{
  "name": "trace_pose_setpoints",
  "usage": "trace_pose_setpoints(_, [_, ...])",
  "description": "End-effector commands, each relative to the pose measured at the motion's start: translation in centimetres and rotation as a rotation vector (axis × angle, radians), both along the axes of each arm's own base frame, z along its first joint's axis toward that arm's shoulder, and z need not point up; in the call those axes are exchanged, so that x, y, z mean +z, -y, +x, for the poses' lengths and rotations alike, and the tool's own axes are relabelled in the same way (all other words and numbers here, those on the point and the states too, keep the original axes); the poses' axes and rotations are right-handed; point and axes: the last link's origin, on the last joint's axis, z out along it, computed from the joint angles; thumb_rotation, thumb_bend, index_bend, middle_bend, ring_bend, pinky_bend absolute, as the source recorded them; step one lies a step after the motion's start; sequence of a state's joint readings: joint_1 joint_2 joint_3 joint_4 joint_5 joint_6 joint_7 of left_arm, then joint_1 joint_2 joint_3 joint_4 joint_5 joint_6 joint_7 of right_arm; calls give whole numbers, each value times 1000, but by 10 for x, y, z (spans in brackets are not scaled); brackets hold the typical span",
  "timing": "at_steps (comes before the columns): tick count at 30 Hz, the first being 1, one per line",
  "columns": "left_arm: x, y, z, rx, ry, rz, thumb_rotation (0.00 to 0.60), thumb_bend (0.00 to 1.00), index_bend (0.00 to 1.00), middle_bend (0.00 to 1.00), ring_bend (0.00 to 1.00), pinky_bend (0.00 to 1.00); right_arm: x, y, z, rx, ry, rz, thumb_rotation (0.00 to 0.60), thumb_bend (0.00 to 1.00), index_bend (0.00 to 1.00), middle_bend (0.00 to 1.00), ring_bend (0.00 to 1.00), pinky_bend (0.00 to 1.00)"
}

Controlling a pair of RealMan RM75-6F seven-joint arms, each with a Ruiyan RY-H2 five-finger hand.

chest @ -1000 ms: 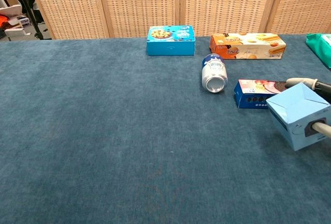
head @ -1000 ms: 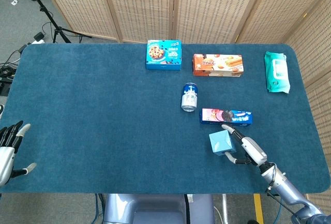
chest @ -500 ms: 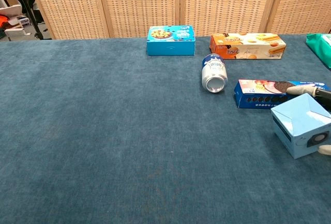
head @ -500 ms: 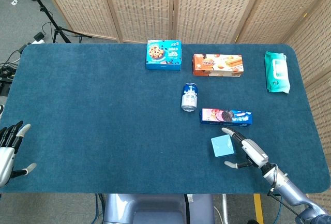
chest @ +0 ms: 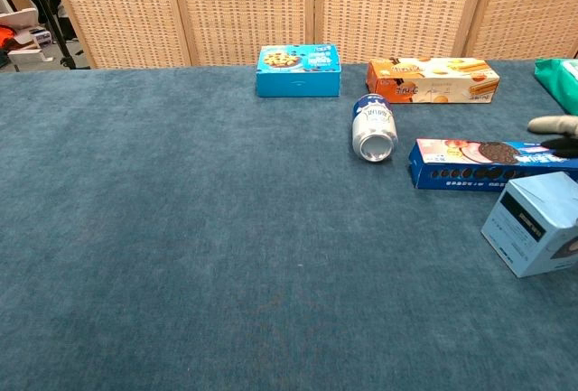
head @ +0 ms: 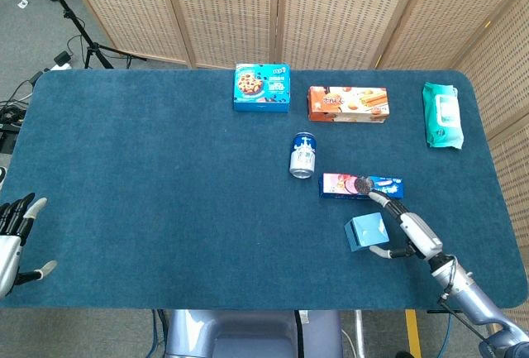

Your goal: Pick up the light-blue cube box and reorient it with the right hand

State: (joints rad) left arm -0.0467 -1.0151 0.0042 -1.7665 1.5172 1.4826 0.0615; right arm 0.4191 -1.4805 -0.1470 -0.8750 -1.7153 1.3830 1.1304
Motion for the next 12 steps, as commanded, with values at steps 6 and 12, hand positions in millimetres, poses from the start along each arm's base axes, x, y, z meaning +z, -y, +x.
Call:
trace_pose_setpoints(6, [4, 3, 1, -10, 13, 11, 600, 0, 0, 0, 0, 0, 60, -9, 17, 99, -11, -168, 600, 198, 0, 0, 0, 0])
trace_pose_setpoints(12, [9, 6, 1, -23, 19, 30, 600, 0, 0, 0, 0, 0, 95, -23, 26, 113, -273, -462, 600, 0, 0, 0, 0, 0])
